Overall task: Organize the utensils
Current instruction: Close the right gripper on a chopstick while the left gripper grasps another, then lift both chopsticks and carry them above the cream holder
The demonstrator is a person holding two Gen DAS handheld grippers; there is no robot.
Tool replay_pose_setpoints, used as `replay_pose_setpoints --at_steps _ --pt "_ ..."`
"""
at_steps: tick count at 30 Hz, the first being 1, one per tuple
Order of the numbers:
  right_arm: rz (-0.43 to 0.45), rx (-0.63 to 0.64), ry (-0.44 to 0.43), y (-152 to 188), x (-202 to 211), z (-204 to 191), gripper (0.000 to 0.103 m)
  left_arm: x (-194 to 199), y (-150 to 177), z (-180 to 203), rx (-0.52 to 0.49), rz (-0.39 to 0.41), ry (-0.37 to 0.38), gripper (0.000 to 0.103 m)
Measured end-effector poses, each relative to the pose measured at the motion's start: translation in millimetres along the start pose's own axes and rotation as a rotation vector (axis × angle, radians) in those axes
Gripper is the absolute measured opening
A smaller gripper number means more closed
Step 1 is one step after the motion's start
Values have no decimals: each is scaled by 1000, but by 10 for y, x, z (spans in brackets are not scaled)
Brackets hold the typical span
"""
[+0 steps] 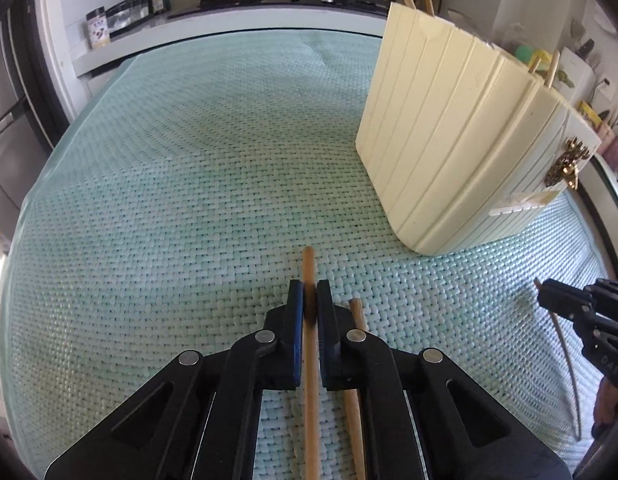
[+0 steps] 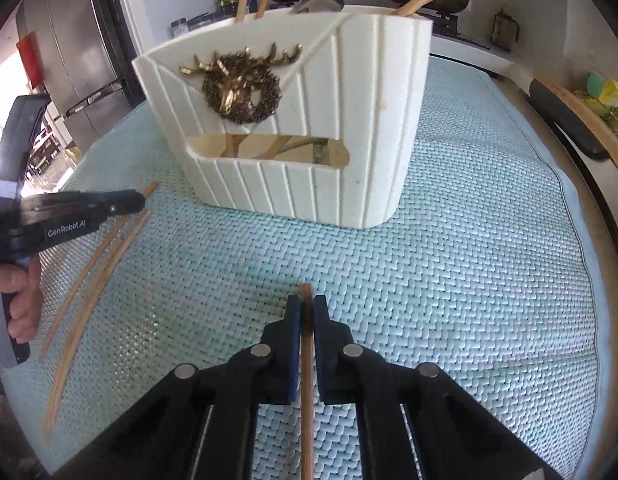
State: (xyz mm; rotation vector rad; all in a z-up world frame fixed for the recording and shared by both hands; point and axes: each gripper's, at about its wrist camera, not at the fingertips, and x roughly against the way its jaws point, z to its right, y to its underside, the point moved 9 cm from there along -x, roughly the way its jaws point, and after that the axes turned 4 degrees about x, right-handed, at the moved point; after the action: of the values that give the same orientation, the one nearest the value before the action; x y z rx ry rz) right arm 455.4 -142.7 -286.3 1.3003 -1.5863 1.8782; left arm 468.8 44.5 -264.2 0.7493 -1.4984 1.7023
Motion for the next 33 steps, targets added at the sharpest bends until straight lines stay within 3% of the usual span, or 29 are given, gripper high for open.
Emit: replay_pose_setpoints --at_steps 8,16,24,33 --pt "186 -60 -92 -272 809 -11 6 837 -178 113 2 136 73 4" --pt "383 -24 -122 -311 1764 -271 6 1818 -228 167 -2 295 141 4" --pt "516 32 -82 -297 2252 -454 6 2254 -275 102 19 399 179 4" --pt "588 43 -55 -406 2466 -473 6 2382 -276 275 8 419 217 4"
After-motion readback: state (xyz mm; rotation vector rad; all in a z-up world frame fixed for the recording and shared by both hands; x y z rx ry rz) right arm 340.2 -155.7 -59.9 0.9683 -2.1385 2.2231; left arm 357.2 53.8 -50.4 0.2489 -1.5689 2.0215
